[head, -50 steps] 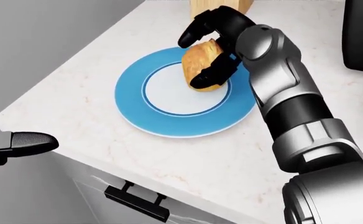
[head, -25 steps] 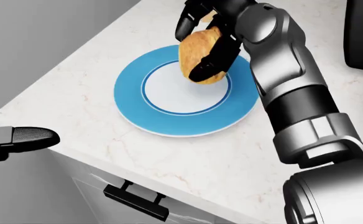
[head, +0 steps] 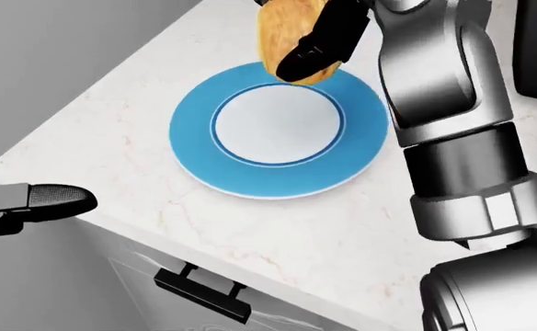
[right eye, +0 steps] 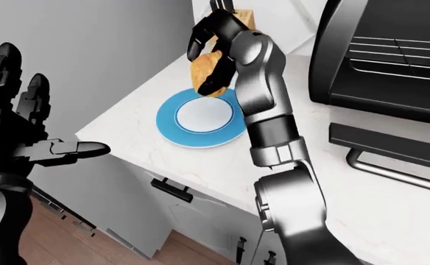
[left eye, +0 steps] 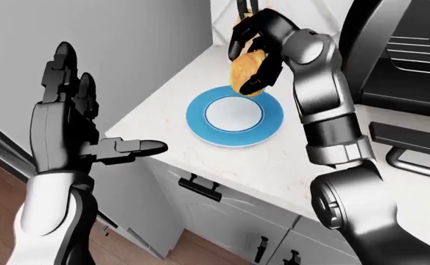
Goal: Place the bread on the rack of the toaster oven.
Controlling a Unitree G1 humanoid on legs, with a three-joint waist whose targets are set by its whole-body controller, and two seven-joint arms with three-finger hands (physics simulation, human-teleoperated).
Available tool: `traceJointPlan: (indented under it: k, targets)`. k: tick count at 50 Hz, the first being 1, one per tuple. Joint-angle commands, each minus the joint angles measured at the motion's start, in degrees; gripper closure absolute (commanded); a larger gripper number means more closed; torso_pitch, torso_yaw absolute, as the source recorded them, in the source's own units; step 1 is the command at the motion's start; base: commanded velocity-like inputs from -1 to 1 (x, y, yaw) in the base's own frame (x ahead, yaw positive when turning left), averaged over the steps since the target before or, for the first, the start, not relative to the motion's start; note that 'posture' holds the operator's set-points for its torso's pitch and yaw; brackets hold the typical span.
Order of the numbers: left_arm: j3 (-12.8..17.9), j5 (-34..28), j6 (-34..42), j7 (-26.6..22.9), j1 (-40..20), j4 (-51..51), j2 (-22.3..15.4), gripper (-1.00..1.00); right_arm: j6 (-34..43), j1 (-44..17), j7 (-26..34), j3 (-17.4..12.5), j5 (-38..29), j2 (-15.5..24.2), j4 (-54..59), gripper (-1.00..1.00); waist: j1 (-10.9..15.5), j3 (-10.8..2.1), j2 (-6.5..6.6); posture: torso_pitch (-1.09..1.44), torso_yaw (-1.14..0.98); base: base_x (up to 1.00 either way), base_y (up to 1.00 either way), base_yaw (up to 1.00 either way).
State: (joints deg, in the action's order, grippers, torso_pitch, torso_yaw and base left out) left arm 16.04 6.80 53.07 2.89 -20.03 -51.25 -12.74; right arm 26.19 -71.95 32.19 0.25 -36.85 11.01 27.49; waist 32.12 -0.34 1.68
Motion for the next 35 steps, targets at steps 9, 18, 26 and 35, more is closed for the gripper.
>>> traceJointPlan:
  k: [9,18,26,35]
  targets:
    - [0.3,0.0,-2.1,0.6,-1.2,-1.0,-0.9,-1.0,6.2,-3.0,4.4,-0.9,-2.7,1.2,-12.1,1.0,-0.3,-1.31,0.04,0.0,0.43,0.0,0.0,0.0]
    - [0.0,-0.4,-1.9,0.3,-1.9,-0.7,-1.2,-1.0,11.7,-4.2,9.9,-0.7,-6.1,2.0,-20.6,1.0,-1.5,-0.98,-0.05,0.0,0.38,0.0,0.0,0.0]
    - [-0.1,-0.6,-1.7,-0.1,-1.6,-1.0,-1.1,-1.0,14.4,-6.5,14.4,-0.9,-9.3,3.0,-24.7,1.0,-2.9,-0.69,-0.05,0.0,0.34,0.0,0.0,0.0]
    - [-0.4,-1.3,-2.5,-1.0,-0.8,-1.1,-0.8,-1.0,16.0,-8.2,18.6,-1.6,-12.4,5.5,-27.5,1.0,-4.6,-0.32,-0.2,0.0,0.3,0.0,0.0,0.0]
